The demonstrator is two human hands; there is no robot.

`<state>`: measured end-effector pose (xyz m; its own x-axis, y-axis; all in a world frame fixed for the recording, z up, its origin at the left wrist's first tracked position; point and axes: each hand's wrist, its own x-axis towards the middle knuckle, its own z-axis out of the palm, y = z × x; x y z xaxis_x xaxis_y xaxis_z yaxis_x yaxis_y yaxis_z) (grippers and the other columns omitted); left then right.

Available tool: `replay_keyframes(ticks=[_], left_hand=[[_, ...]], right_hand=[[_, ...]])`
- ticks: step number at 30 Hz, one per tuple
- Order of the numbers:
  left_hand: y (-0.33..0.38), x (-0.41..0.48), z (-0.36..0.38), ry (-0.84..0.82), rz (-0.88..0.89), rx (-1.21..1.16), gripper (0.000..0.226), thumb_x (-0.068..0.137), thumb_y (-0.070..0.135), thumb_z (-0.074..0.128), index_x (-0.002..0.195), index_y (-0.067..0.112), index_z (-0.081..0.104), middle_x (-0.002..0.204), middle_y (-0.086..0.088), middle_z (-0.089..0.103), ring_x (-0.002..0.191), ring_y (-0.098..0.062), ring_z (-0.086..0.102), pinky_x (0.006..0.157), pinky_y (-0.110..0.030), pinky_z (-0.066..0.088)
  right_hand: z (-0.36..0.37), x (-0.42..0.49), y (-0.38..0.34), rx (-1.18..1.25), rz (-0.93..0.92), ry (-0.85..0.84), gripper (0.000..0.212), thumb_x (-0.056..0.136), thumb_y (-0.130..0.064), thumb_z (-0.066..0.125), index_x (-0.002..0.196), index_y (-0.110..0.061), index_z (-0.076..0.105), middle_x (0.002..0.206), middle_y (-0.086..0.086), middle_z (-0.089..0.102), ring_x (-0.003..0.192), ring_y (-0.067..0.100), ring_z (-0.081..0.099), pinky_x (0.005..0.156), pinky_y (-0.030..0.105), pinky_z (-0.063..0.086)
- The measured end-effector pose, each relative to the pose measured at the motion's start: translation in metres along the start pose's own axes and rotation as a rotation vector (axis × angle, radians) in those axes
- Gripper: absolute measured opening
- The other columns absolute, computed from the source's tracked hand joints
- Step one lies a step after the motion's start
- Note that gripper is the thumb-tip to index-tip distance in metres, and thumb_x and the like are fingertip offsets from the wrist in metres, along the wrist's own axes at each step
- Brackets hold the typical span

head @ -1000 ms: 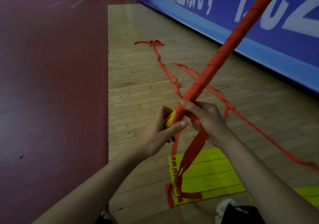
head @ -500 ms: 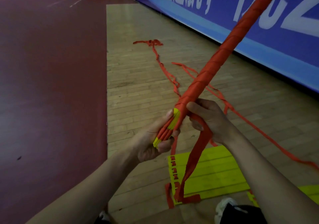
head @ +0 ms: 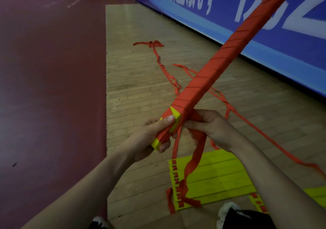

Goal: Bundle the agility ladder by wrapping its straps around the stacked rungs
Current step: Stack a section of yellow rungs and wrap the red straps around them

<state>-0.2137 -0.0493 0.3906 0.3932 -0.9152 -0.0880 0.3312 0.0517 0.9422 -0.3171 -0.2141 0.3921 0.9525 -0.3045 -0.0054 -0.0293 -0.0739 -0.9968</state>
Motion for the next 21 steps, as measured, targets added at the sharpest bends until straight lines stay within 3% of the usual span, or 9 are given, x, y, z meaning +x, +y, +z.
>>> replay_keyframes(ticks=[2,5,7,10,13,16,21], left_hand=[[-0.001,0.001,0.001,0.031,0.028,0.011,0.028,0.083,0.031,0.057,0.085,0.002,0.056,0.065,-0.010,0.060,0.032,-0.013,0.044,0.033,-0.017,0.033],[-0.006,0.001,0.001,0.073,0.064,0.063,0.026,0.087,0.029,0.064,0.084,0.004,0.060,0.068,-0.012,0.060,0.034,-0.014,0.045,0.035,-0.018,0.036],[-0.008,0.002,-0.001,0.108,0.078,0.116,0.025,0.087,0.029,0.066,0.085,0.005,0.063,0.068,-0.012,0.061,0.036,-0.015,0.046,0.036,-0.019,0.037],[-0.009,0.004,-0.003,0.153,0.099,0.183,0.023,0.086,0.032,0.068,0.087,0.009,0.065,0.068,-0.011,0.062,0.038,-0.017,0.046,0.037,-0.020,0.037],[-0.010,0.005,0.000,0.225,0.117,0.316,0.028,0.081,0.035,0.067,0.094,0.010,0.064,0.069,-0.009,0.063,0.042,-0.019,0.048,0.039,-0.023,0.038],[-0.015,0.007,0.001,0.301,0.185,0.600,0.032,0.086,0.036,0.066,0.098,0.006,0.060,0.072,-0.008,0.067,0.047,-0.022,0.054,0.044,-0.030,0.044],[-0.029,0.006,-0.003,0.398,0.296,1.071,0.048,0.080,0.062,0.047,0.091,0.015,0.052,0.059,-0.002,0.063,0.048,-0.013,0.059,0.054,-0.042,0.050]], right_hand=[[-0.001,0.002,0.004,-0.122,-0.039,0.066,0.035,0.063,-0.025,0.085,0.084,-0.001,0.070,0.077,0.016,0.068,0.073,0.017,0.054,0.070,0.033,0.041],[-0.002,0.002,0.005,-0.288,-0.065,0.108,0.047,0.054,-0.046,0.087,0.081,-0.010,0.072,0.074,0.012,0.067,0.069,0.012,0.053,0.070,0.033,0.041],[-0.001,-0.001,0.004,-0.261,-0.060,0.100,0.065,0.045,-0.061,0.085,0.085,-0.011,0.073,0.079,0.011,0.072,0.070,0.013,0.054,0.069,0.033,0.042],[0.004,-0.001,0.003,-0.158,-0.011,0.080,0.080,0.045,-0.065,0.085,0.093,-0.003,0.071,0.099,0.029,0.069,0.078,0.020,0.054,0.074,0.041,0.046],[0.014,0.000,0.003,-0.060,0.060,0.180,0.091,0.044,-0.071,0.082,0.090,0.006,0.067,0.089,0.024,0.069,0.074,0.023,0.051,0.068,0.045,0.041],[0.024,0.001,0.004,0.042,0.116,0.261,0.061,0.053,-0.055,0.084,0.084,-0.003,0.074,0.092,0.026,0.071,0.075,0.026,0.064,0.075,0.051,0.051],[0.027,0.002,0.008,0.156,0.209,0.220,0.029,0.070,-0.027,0.079,0.088,-0.005,0.074,0.093,0.021,0.073,0.084,0.031,0.067,0.078,0.037,0.053]])
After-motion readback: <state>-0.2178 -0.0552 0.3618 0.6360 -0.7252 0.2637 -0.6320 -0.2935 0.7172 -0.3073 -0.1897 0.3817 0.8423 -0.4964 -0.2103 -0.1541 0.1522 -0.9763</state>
